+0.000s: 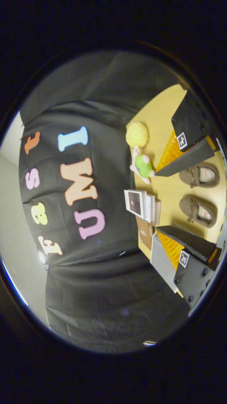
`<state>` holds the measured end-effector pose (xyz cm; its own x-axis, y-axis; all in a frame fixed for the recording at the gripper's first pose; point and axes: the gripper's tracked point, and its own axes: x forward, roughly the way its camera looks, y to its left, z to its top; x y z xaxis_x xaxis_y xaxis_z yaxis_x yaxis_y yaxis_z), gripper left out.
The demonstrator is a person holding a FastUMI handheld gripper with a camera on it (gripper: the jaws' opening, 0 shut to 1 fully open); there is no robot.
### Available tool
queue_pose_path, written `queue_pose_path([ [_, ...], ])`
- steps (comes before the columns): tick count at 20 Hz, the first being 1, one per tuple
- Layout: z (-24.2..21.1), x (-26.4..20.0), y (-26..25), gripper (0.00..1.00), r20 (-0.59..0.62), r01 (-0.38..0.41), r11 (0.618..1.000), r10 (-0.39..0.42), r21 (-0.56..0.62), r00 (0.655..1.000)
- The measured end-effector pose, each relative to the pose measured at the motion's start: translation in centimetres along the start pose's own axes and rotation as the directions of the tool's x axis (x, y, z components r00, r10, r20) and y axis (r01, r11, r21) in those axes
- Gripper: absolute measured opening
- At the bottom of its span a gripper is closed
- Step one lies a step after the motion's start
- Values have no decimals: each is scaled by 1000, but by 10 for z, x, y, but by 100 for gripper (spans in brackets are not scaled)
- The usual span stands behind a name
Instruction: Open the storage box then place both shoes into the box .Put the left shoe in first, then the right shoe, with the right side of both shoes facing outward in a uniform manner.
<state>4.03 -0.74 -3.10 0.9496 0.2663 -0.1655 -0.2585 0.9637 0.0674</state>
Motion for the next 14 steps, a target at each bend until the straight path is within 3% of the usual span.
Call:
queue_pose_path([
  [3, -30, 14, 28, 99, -71, -65, 990, 75, 128, 995],
  [6, -57, 25, 59, 99, -130, -88, 954, 130, 288, 983],
  [9, -84, 38, 83, 99, -179, -67, 907, 154, 416, 972],
  [14, -128, 52, 105, 99, -249, 41, 811, 131, 584, 960],
])
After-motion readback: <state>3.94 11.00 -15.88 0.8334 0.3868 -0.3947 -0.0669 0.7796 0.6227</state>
